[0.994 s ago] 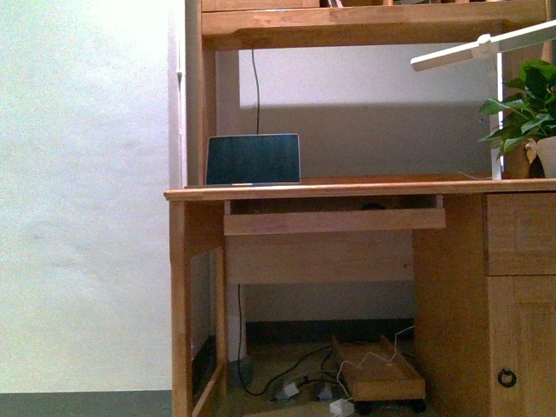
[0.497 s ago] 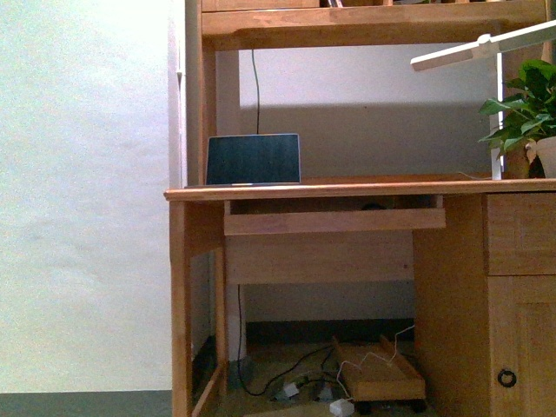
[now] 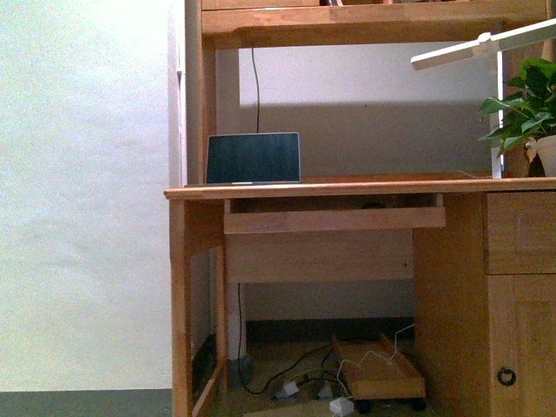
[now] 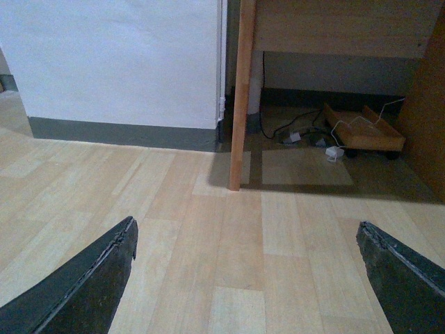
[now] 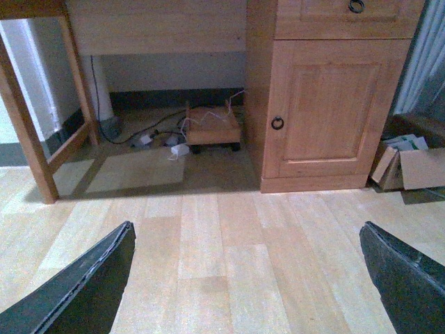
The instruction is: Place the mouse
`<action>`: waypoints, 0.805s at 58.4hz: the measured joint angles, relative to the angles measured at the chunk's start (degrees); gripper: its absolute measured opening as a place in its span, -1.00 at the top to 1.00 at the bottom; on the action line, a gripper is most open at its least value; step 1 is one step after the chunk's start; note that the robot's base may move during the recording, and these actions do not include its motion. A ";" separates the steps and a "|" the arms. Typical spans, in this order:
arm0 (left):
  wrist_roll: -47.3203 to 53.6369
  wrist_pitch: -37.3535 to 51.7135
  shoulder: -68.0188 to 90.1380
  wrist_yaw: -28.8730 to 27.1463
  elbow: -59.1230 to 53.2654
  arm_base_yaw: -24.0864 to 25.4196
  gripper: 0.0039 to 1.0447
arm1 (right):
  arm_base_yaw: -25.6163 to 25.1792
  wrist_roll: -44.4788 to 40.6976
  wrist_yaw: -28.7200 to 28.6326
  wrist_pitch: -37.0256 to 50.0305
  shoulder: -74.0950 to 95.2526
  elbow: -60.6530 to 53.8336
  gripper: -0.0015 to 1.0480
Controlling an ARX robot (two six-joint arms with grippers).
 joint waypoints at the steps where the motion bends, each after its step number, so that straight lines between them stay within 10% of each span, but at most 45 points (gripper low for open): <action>1: 0.00 0.00 0.00 0.00 0.00 0.02 -0.86 | 0.00 0.00 0.00 0.00 0.00 0.00 -0.86; 47: 0.00 0.00 0.00 0.00 0.00 0.02 -0.86 | 0.00 0.00 0.00 0.00 0.00 0.00 -0.86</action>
